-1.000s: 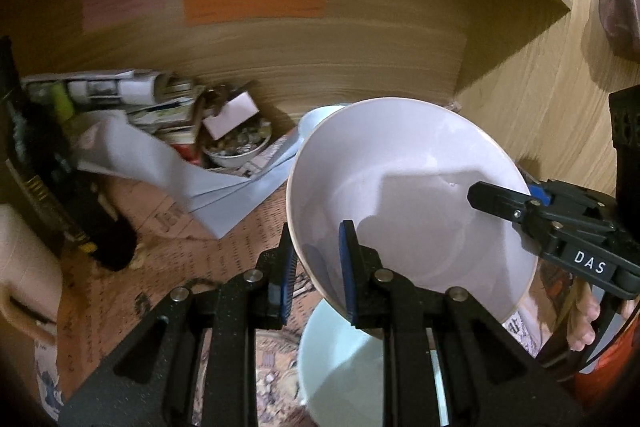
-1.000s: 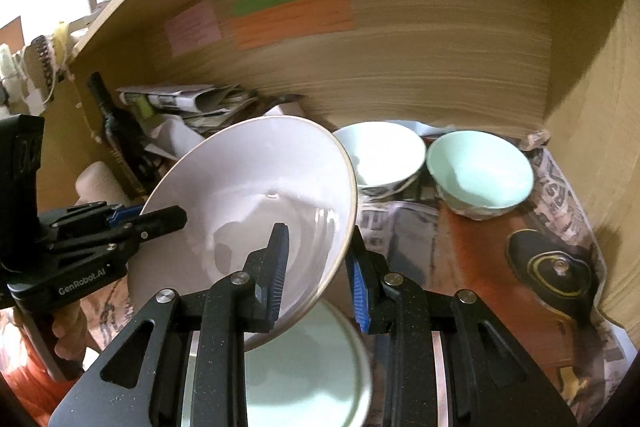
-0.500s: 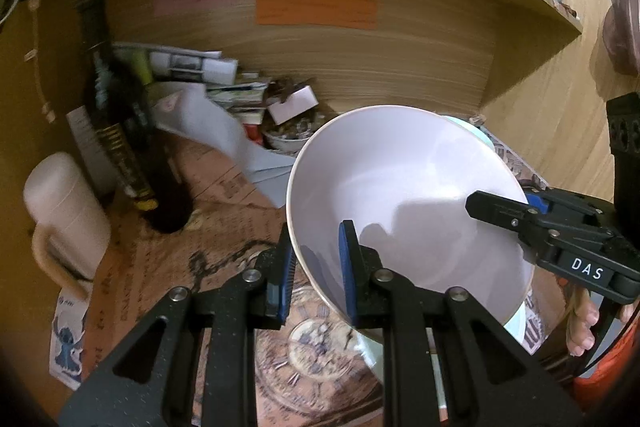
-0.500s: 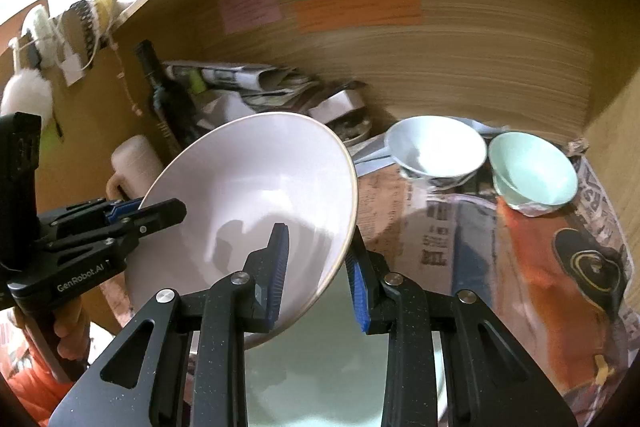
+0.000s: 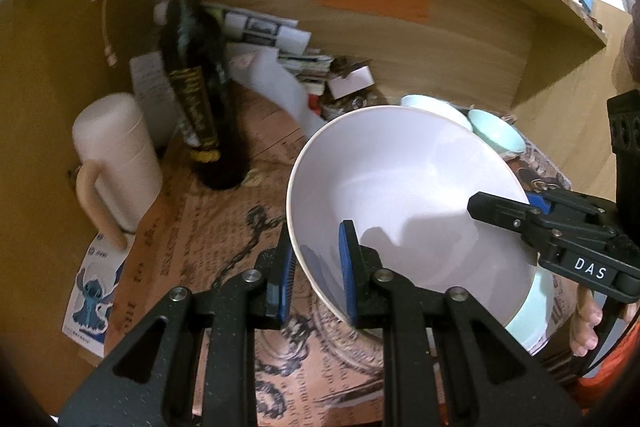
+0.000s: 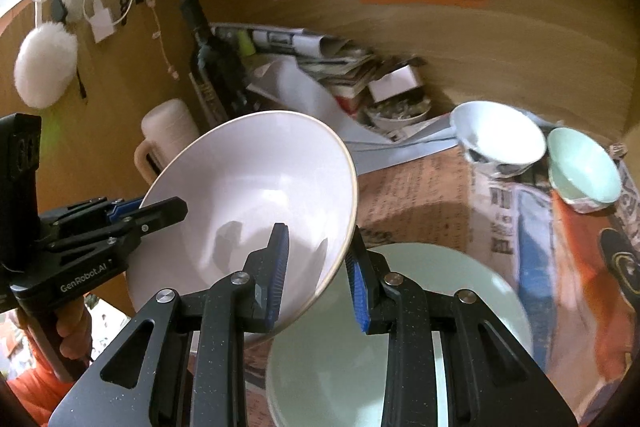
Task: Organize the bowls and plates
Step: 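Lift the mauve bowl with the left tool over the plate stack, then lower the mauve bowl onto the mint green plate and open the left tool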
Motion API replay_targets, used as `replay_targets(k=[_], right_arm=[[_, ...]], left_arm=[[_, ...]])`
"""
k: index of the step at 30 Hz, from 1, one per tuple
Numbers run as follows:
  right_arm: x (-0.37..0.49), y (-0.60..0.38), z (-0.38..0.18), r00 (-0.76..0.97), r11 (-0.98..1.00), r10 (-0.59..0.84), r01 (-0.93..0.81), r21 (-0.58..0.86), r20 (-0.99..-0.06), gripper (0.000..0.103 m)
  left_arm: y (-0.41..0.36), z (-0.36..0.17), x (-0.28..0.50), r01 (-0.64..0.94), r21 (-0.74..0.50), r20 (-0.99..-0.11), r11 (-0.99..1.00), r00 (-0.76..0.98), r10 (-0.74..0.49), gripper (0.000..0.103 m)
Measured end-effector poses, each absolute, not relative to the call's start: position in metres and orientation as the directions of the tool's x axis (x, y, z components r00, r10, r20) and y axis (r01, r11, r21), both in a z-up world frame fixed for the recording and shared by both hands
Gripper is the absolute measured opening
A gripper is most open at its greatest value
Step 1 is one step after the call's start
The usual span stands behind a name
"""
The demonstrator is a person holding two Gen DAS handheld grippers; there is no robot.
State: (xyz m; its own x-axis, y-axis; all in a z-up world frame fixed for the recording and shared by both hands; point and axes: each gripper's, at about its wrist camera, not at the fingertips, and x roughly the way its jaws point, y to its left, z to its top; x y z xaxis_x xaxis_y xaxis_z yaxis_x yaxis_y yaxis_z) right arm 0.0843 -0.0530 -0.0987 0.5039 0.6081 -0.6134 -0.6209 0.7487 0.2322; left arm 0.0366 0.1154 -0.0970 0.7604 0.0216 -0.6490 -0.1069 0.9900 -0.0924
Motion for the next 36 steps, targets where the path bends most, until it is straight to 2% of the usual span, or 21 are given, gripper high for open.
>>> replay_targets(k=[24,36], right_arm=[[0.091,0.014,-0.154,0.332,0.709,0.552,-0.669,0.221,-0.765,0.026],[0.09,0.02,-0.156,0.33,0.702,0.538,-0.685,0.195,-0.776,0.029]], left_arm=[[0.162,-0.15,0.017,-0.211,-0.14,-0.731,0.967,0.681,0.043,0.02],[0.16,-0.153,0.015,-0.218,-0.113,-0.731,0.97,0.679,0.068,0.02]])
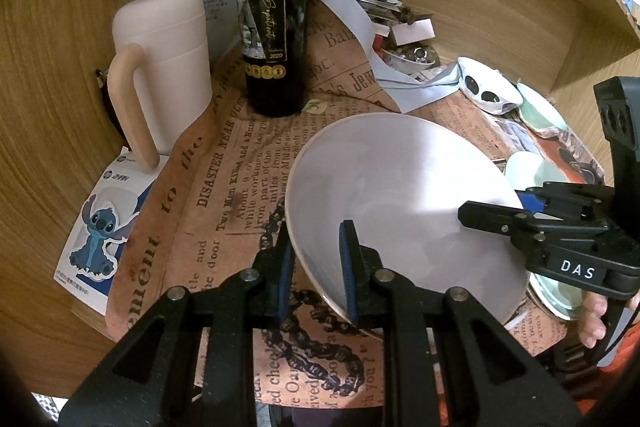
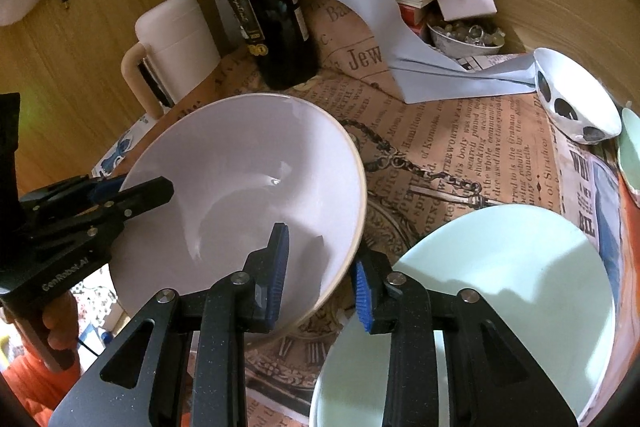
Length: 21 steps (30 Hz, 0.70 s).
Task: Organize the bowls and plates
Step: 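Lower the mauve bowl onto the mint green plate and open the left tool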
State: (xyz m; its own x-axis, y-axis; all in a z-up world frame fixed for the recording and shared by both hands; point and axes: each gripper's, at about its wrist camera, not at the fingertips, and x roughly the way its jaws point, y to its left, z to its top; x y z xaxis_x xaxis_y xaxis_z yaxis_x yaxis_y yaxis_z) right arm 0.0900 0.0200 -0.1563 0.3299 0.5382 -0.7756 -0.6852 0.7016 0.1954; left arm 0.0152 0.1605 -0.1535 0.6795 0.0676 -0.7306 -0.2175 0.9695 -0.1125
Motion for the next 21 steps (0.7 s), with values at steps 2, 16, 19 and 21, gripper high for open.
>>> replay_targets(k=[2,16,19,21], right_arm=[[0.091,0.02,-0.156,0.328,0.7,0.543,-0.685,0.201,-0.773,0.029],[0.09,-0.061,-0.08,0.577,0.78,0.572,-0.603,0.167,-0.583,0.056],[0.096,-0.081,-0.067,0.625,0.802,0.558,-0.576,0.159,-0.546,0.057],[0.1,-0.096,-0.058,0.659,0.819,0.542,-0.553,0.152,-0.521,0.061]], left_arm=[[0.161,-0.154,0.016,-0.218,-0.109,-0.734,0.97,0.675,0.069,0.023],[0.135,-0.083,0.012,-0.207,-0.077,-0.578,0.975,0.806,0.125,0.067],[0.12,-0.067,0.019,-0.182,-0.075,-0.551,0.981,0.827,0.111,0.076],[0.11,-0.057,0.026,-0.161,-0.071,-0.531,0.984,0.842,0.099,0.083]])
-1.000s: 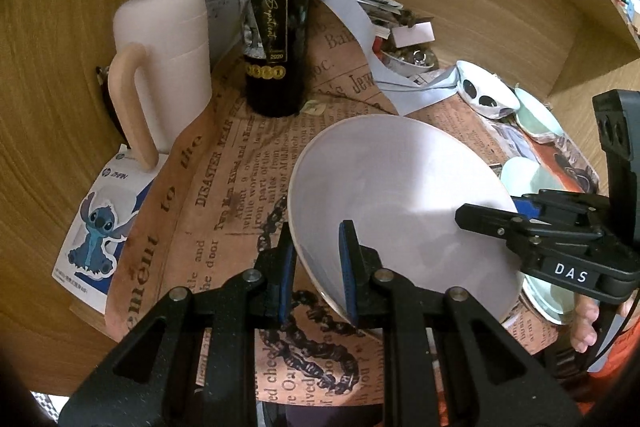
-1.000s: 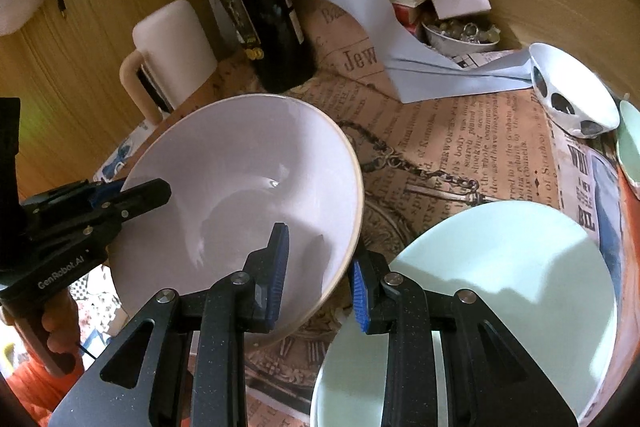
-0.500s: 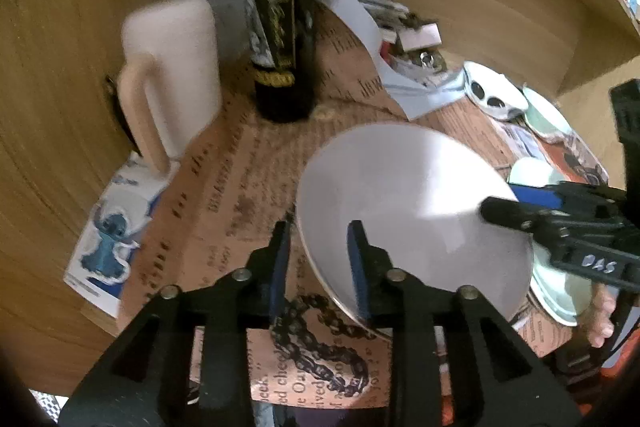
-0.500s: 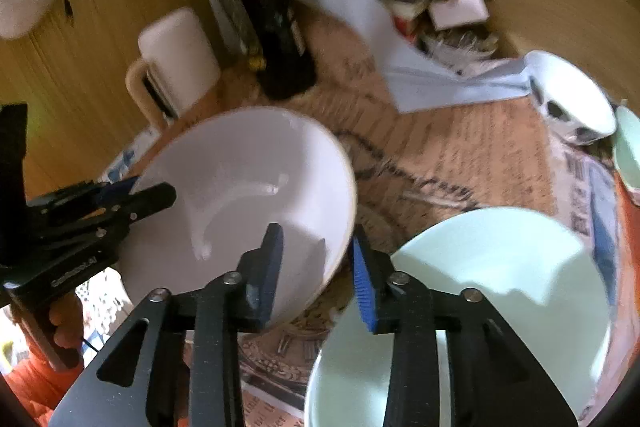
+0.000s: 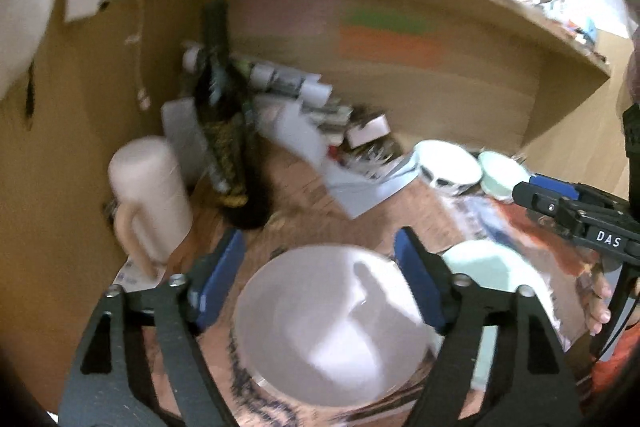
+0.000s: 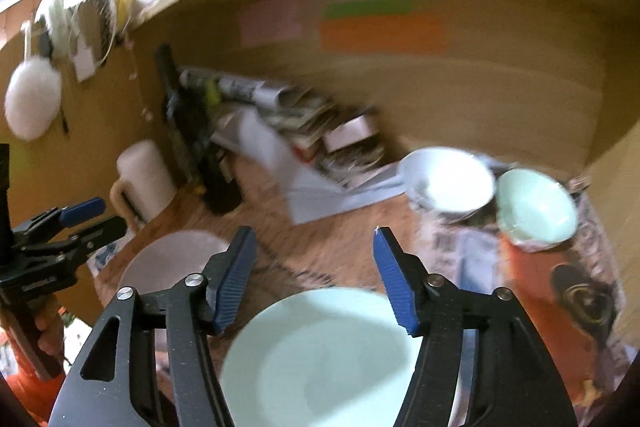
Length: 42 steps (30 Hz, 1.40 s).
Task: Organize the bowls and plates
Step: 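Lower the mauve bowl onto the mint green plate and open the left tool, then move the left tool to the white bowl and grasp its rim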
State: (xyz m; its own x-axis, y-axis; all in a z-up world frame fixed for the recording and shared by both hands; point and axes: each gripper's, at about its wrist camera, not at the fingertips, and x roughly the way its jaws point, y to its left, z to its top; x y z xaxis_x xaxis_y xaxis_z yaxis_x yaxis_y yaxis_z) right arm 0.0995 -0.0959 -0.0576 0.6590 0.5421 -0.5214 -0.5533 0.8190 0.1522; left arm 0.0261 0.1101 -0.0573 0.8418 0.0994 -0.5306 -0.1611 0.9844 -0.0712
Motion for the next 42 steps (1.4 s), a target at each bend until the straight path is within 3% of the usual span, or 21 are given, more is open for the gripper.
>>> replay_targets(k=[2,11,20,32,35,39,42], right_arm=[[0.103,-0.107,-0.052,0.685,0.832,0.528,-0.535,0.145,-0.503,0.066],[0.135,-0.152,-0.04,0.741,0.868,0.487,-0.469,0.162,-0.463,0.066],[0.179,-0.176,-0.053,0.742,0.887,0.458,-0.416,0.199,-0.49,0.066],[0.239,-0.167,-0.096,0.676,0.899,0.43,-0.383,0.213,-0.598,0.066],[0.252,-0.166,-0.106,0.659,0.901,0.425,-0.374,0.219,-0.621,0.066],[0.265,-0.165,-0.118,0.627,0.897,0.432,-0.369,0.242,-0.648,0.066],[0.27,-0.166,-0.124,0.613,0.896,0.436,-0.363,0.256,-0.659,0.059]], left_arm=[[0.1,-0.05,0.035,-0.145,-0.06,-0.516,0.988,0.852,0.094,0.087],[0.058,-0.032,0.097,-0.04,0.001,-0.524,0.999,0.851,0.034,0.091],[0.032,-0.048,0.18,-0.014,0.023,-0.627,1.0,0.778,0.025,0.091],[0.015,-0.091,0.287,-0.003,0.013,-0.769,1.0,0.639,0.012,0.091],[0.01,-0.103,0.307,0.003,0.032,-0.796,0.999,0.605,0.023,0.085],[0.004,-0.121,0.328,0.036,0.03,-0.836,0.999,0.548,0.006,0.071],[0.003,-0.133,0.341,0.044,0.025,-0.855,0.999,0.519,-0.002,0.062]])
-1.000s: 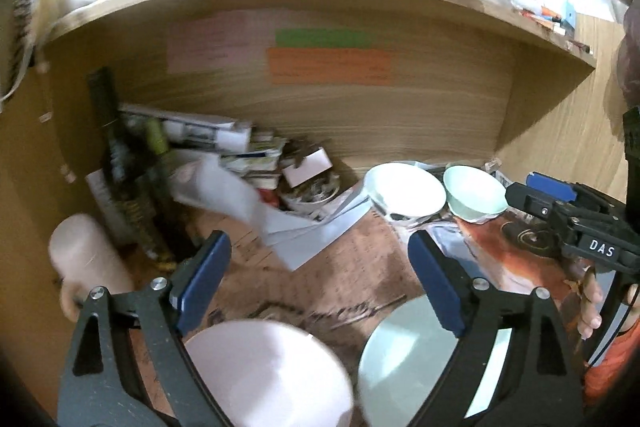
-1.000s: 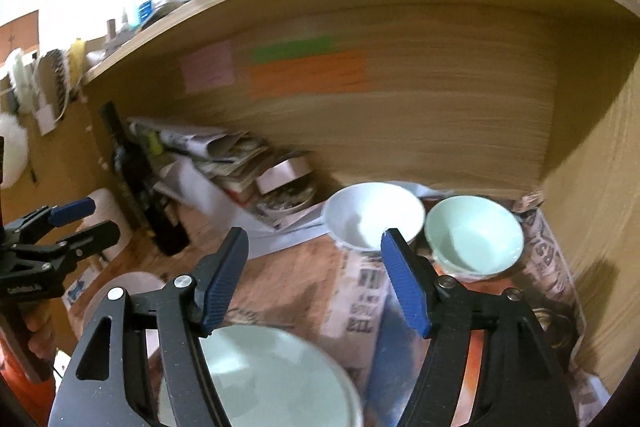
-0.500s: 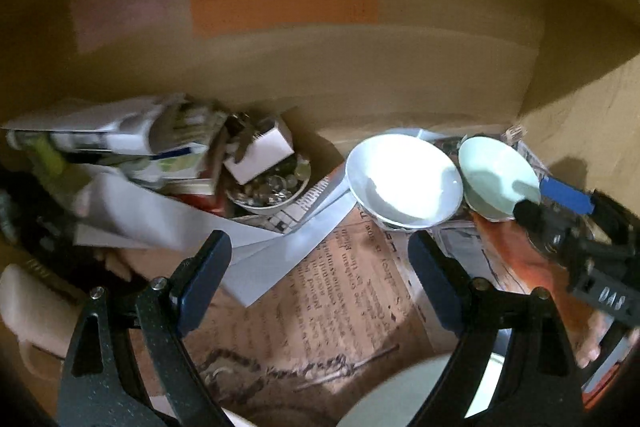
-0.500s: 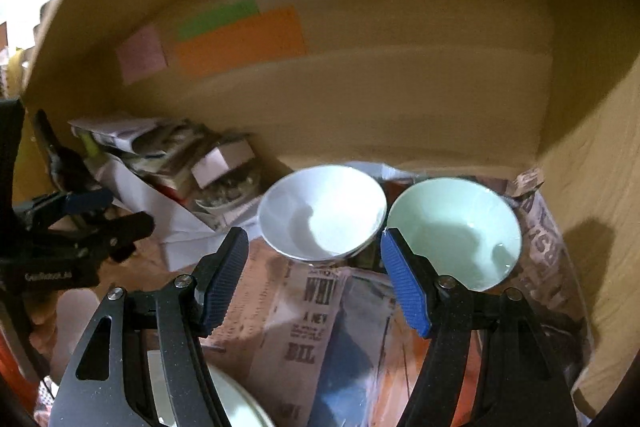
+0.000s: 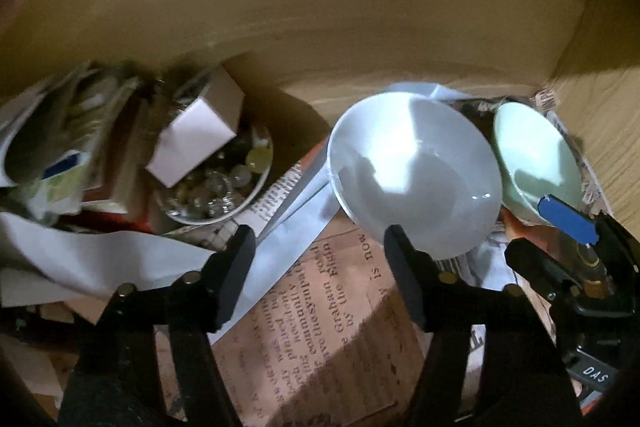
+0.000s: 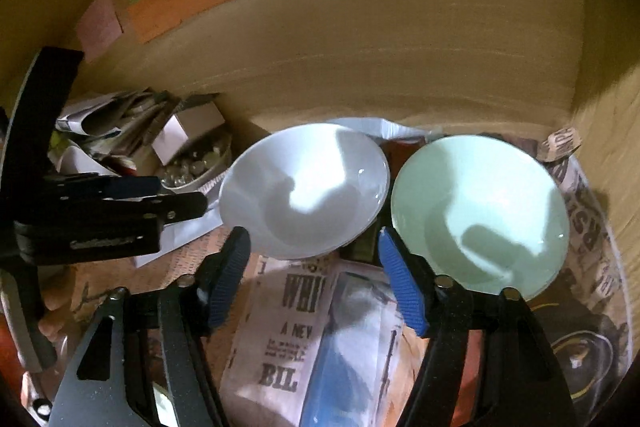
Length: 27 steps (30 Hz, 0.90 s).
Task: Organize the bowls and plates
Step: 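Move the left tool to the white bowl and grasp its rim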
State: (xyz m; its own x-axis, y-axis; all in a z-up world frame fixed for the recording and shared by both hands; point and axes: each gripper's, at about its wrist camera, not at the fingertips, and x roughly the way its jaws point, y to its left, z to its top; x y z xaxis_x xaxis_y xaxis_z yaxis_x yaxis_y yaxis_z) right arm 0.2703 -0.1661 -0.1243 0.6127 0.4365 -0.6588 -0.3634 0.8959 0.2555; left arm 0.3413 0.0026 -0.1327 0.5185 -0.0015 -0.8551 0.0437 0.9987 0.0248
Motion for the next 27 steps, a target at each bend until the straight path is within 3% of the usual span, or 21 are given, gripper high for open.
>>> replay_targets(k=[5,11,15,24,27], right_arm=[[0.276,-0.168,-0.133,0.581,0.89,0.45,-0.36,0.281,-0.679,0.051],[0.277,-0.172,-0.14,0.57,0.888,0.454,-0.349,0.298,-0.685,0.051],[0.278,-0.173,-0.144,0.562,0.888,0.456,-0.344,0.306,-0.691,0.051],[0.285,-0.171,-0.152,0.542,0.885,0.461,-0.336,0.322,-0.703,0.05],[0.287,-0.168,-0.155,0.526,0.882,0.465,-0.338,0.327,-0.712,0.045]], left_arm=[[0.0,-0.145,0.355,0.056,0.011,-0.871,0.998,0.491,-0.018,0.053],[-0.009,-0.157,0.368,0.093,0.015,-0.885,0.996,0.465,-0.03,0.04],[-0.017,-0.165,0.371,0.132,0.021,-0.896,0.991,0.442,-0.04,0.021],[-0.021,-0.165,0.353,0.174,0.06,-0.899,0.983,0.436,-0.022,0.021],[-0.018,-0.164,0.34,0.192,0.069,-0.902,0.979,0.432,-0.021,0.021]])
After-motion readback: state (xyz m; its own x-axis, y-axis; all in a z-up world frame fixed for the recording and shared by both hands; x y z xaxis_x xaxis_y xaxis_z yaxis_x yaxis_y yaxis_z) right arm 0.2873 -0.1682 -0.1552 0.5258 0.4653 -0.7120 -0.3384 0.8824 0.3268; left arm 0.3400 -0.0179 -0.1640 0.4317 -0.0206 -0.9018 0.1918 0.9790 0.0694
